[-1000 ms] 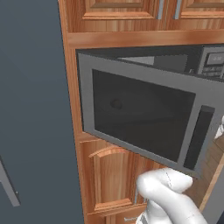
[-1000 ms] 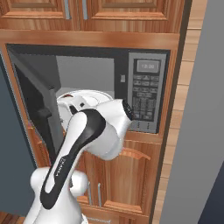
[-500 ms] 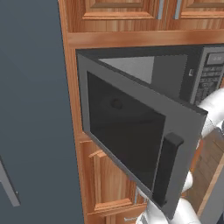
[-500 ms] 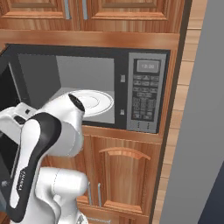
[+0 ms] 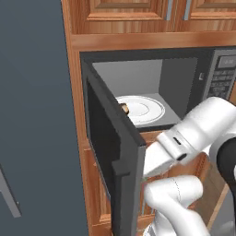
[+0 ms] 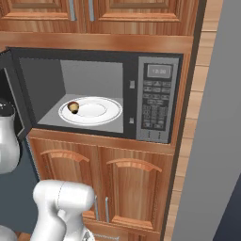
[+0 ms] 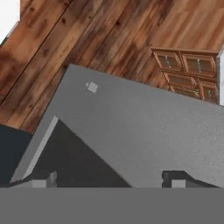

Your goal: Open the microwave door.

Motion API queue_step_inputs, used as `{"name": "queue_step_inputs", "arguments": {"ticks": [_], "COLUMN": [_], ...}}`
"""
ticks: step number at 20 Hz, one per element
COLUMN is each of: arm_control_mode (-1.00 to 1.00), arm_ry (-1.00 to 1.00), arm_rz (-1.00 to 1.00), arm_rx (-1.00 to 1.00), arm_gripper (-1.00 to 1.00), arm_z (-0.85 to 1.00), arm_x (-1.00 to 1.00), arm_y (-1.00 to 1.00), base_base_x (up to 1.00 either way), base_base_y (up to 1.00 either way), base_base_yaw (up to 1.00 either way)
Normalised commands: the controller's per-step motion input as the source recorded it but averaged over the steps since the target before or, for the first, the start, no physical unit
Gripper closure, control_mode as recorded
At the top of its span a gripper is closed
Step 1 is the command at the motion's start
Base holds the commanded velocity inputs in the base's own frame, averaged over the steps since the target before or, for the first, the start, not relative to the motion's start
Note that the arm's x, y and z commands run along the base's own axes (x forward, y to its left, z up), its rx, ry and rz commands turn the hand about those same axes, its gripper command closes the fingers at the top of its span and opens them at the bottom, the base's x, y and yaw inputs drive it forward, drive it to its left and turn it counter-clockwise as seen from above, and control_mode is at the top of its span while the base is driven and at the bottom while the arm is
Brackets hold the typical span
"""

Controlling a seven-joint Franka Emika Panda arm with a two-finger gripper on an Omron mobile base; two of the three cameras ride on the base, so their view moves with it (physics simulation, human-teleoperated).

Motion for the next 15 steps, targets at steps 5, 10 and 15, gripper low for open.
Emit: {"name": "queue_step_inputs", "arguments": {"ticks": [5, 10, 15], "arm_control_mode": [-1.0, -1.0, -1.0], "arm_ry": [-0.25, -0.05, 0.0], "arm_rz": [0.0, 0.01, 0.05], "arm_rx": [0.0, 0.01, 0.04], "arm_gripper": [-1.0, -1.0, -1.0], "arm_z": [0.0, 0.0, 0.0], "arm_x": [0.0, 0.09, 0.11], "arm_y": [0.95, 0.21, -0.07], "base_base_x": [0.0, 0.0, 0.0], "base_base_y": [0.0, 0.0, 0.0], "base_base_yaw": [0.0, 0.0, 0.0]}}
